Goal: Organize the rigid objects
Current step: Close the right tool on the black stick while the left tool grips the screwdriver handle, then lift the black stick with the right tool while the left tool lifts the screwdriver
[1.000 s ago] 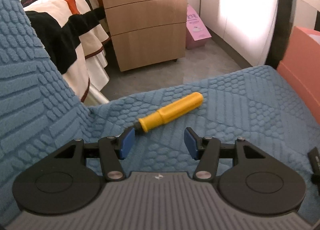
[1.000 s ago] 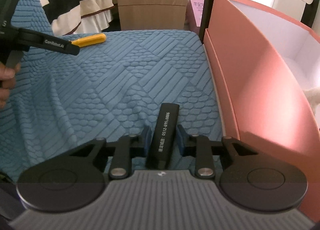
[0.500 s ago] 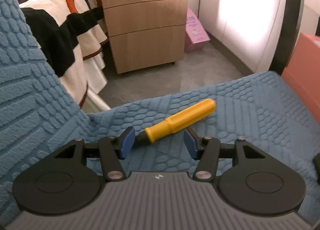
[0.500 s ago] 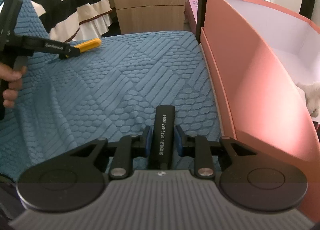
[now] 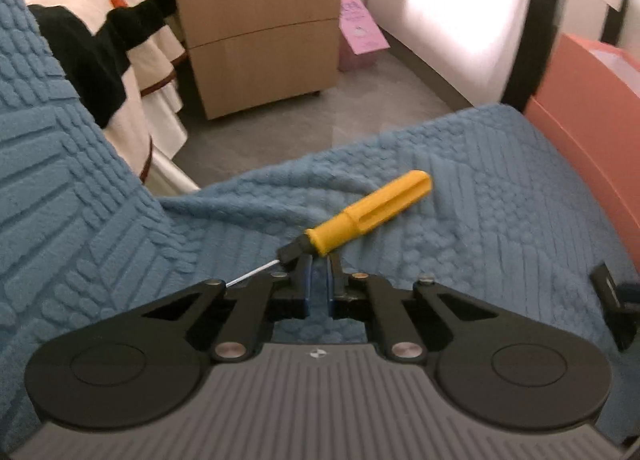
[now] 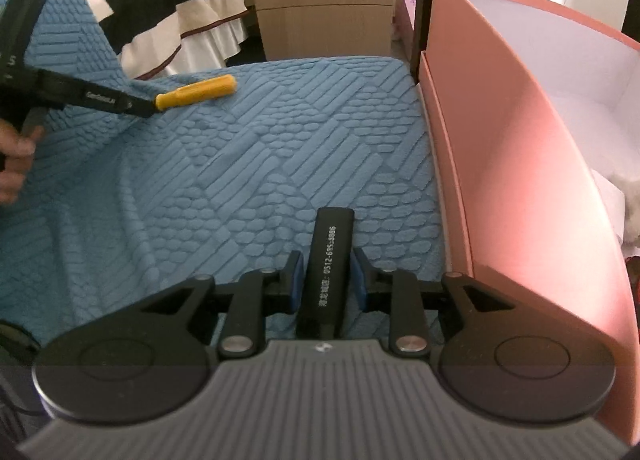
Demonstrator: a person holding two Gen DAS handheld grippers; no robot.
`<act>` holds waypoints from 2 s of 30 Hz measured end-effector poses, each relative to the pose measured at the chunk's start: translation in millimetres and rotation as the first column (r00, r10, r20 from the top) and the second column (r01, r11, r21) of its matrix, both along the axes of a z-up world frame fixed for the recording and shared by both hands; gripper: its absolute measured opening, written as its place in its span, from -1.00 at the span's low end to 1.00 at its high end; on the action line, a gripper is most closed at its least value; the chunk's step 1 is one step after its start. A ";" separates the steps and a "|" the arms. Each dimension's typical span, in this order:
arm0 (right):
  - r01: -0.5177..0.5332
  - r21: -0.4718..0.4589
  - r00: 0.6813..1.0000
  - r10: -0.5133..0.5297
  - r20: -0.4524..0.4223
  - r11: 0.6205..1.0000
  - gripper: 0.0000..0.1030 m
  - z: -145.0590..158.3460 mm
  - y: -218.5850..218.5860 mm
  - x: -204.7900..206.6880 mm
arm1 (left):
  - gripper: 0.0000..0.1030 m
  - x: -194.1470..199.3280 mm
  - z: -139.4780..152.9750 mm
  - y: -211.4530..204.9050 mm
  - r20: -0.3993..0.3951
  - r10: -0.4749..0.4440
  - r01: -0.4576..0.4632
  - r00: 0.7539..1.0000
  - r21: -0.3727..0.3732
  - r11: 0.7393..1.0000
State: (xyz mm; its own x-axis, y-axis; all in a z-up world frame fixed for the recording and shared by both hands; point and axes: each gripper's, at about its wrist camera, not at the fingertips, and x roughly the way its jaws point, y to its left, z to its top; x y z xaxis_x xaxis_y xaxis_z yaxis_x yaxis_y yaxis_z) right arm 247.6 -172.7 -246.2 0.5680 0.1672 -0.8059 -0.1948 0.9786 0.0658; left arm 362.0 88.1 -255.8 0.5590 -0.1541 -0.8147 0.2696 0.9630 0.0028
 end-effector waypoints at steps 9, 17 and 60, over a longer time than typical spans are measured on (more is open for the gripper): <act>-0.016 -0.022 1.000 0.016 0.016 1.000 -0.45 -1.3 1.5 -2.3 | -0.80 -0.6 15.4 -4.5 0.144 -0.029 0.038 0.989 -0.057 0.998; -0.013 -0.013 1.000 0.013 0.017 1.000 -0.46 -1.1 0.1 -1.1 | 0.04 13.2 -4.4 -2.7 0.077 -0.009 0.014 0.997 -0.068 0.998; -0.002 0.233 0.991 0.034 -0.132 0.972 -0.50 10.0 -17.8 -15.8 | -0.57 -174.9 -1.1 -51.1 -0.112 0.347 -0.364 0.931 -0.225 0.904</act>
